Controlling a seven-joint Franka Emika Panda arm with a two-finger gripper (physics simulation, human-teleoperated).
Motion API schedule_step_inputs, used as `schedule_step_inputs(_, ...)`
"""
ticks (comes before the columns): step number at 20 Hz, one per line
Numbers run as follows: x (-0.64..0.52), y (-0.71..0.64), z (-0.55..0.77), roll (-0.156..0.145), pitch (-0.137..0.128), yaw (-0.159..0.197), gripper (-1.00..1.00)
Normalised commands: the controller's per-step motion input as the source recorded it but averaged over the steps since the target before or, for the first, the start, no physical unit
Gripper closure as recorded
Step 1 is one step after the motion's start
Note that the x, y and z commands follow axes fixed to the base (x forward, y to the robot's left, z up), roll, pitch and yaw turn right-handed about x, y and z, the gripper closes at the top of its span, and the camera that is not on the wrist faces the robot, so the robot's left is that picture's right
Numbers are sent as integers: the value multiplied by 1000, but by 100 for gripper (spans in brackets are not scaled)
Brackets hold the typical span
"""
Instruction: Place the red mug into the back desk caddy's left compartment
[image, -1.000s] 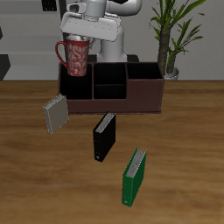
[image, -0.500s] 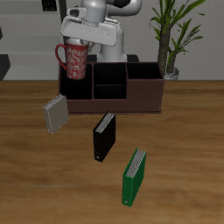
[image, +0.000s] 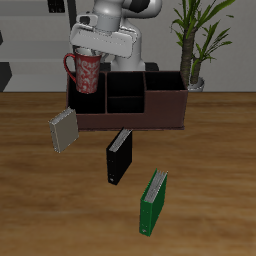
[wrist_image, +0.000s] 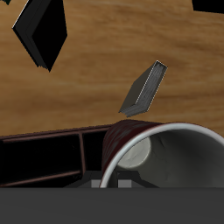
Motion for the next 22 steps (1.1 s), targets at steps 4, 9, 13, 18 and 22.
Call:
schedule_step_inputs(4,-4,65,-199,4,30,-35,100)
schedule_step_inputs(9,6,132,-230,29,41,-6,100)
schedule_step_inputs(13,-76,28,-82,7,5,-18,100)
schedule_step_inputs(18,-32,-45,-44,-18,-23,0,100)
schedule_step_inputs(22,-27,13,-191,6,16,-8,100)
